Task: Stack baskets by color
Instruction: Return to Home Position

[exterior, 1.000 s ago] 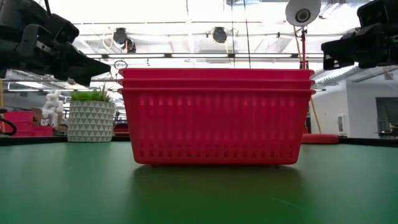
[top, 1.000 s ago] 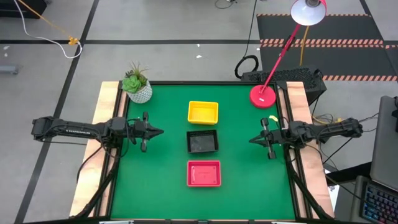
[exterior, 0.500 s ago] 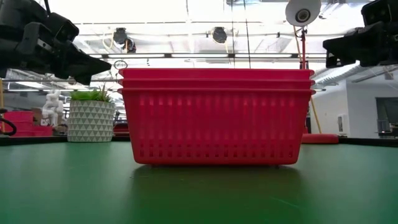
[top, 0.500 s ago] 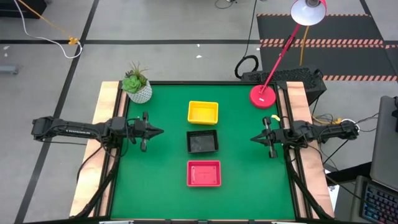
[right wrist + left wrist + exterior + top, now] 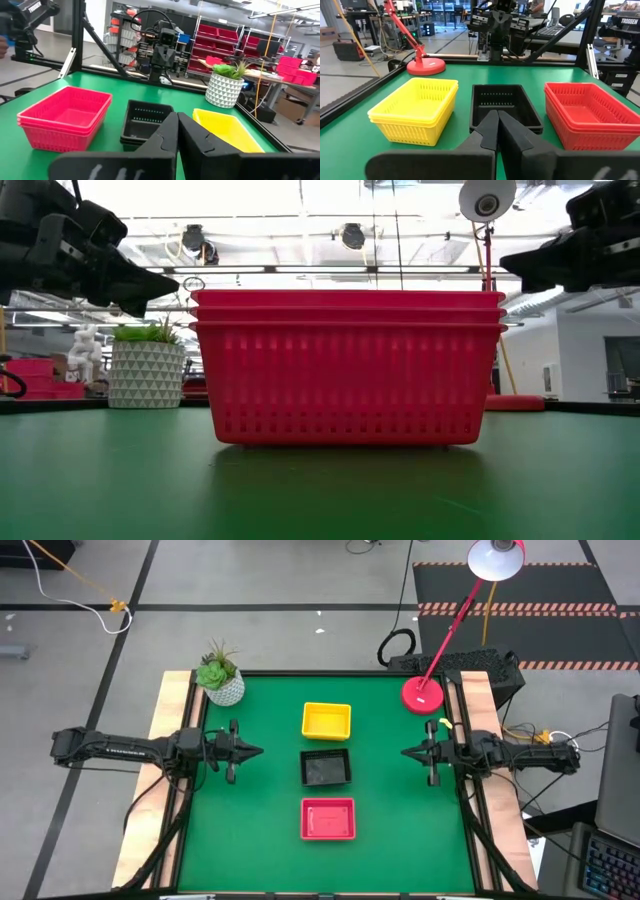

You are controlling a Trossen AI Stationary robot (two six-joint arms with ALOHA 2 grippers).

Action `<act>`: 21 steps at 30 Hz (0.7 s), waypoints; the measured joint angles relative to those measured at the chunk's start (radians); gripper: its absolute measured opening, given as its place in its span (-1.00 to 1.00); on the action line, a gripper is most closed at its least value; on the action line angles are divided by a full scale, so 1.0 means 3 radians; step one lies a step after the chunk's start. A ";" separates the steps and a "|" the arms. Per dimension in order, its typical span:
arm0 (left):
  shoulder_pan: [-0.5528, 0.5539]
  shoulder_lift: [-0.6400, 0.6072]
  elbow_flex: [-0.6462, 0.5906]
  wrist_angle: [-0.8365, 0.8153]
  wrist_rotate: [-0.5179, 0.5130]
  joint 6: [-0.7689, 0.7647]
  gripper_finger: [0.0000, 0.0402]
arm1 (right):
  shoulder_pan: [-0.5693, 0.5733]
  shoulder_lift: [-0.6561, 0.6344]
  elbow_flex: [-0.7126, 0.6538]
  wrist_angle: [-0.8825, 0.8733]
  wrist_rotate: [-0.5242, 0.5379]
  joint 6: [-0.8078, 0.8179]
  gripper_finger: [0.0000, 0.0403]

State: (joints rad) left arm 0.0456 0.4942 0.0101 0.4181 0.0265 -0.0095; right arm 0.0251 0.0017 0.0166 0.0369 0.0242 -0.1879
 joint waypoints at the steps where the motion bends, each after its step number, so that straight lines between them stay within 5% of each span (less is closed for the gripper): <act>1: 0.0000 0.0000 0.0000 -0.0001 0.0000 0.0003 -0.94 | -0.0010 0.0000 0.0000 -0.0005 -0.0001 0.0000 -1.00; 21: -0.0001 -0.0585 0.0001 -0.0364 0.0093 0.0038 -0.98 | -0.0019 0.0001 -0.0005 0.0001 0.0000 0.0175 -1.00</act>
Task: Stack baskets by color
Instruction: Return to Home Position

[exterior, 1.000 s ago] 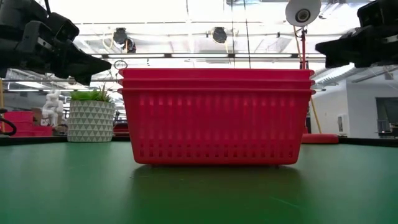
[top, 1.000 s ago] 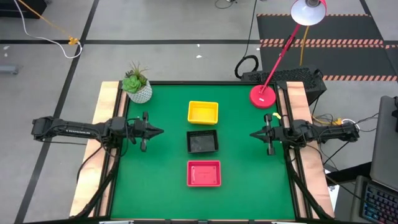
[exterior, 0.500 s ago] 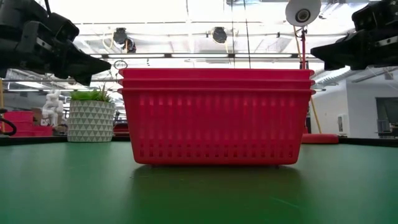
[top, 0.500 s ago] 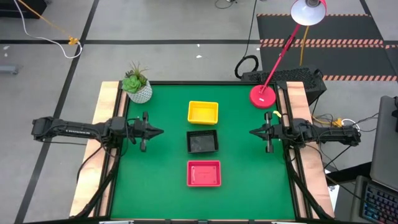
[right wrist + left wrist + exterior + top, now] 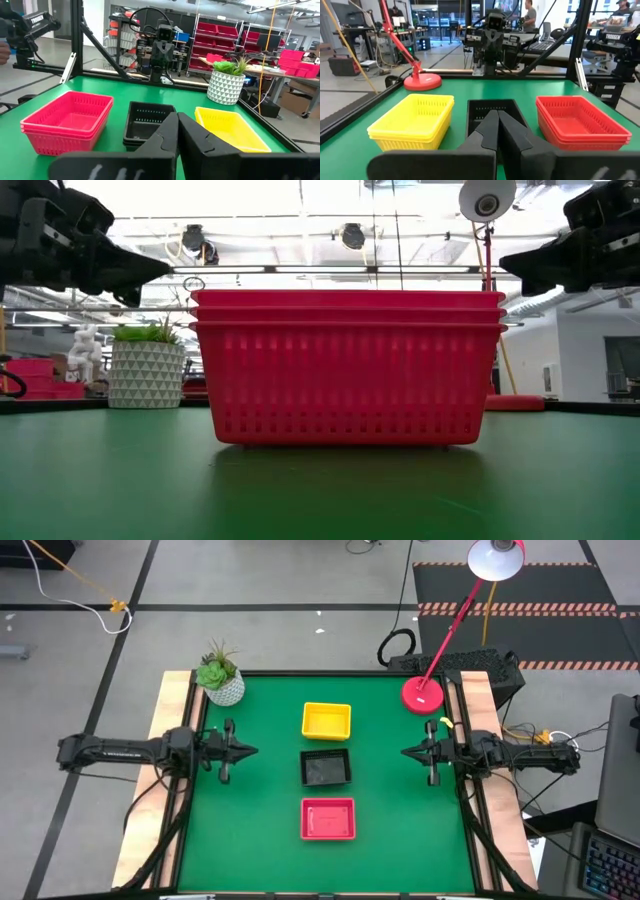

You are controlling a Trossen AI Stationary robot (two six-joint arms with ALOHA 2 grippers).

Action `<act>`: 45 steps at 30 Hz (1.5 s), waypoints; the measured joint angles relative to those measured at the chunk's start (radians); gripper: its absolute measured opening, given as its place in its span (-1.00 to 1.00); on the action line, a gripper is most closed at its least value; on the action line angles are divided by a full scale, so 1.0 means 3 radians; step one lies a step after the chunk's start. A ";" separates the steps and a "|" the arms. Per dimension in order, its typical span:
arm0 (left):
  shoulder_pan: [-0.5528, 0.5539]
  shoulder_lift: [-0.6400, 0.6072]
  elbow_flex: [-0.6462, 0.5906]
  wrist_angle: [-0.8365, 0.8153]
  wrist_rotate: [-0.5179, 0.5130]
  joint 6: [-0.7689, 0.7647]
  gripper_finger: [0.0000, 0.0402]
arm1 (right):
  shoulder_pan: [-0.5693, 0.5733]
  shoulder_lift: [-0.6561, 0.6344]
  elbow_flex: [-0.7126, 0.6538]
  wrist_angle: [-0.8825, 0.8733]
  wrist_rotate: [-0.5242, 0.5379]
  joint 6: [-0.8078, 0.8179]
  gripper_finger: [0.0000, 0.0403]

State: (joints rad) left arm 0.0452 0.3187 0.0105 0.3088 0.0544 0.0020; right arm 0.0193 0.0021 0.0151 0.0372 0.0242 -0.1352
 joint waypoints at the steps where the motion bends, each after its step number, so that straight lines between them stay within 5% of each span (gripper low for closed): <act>1: 0.0000 -0.0059 0.0000 -0.0053 0.0001 0.0001 -0.98 | 0.0000 0.0000 0.0000 0.0001 0.0000 -0.0002 -1.00; 22: 0.0001 -0.1057 0.0001 -0.0985 -0.0044 0.0214 -0.96 | 0.0000 0.0001 0.0000 0.0006 0.0001 -0.0025 -1.00; 45: 0.0000 -0.1054 0.0003 -0.0988 -0.0084 0.0227 -0.87 | 0.0001 0.0001 0.0000 0.0008 0.0001 -0.0025 -1.00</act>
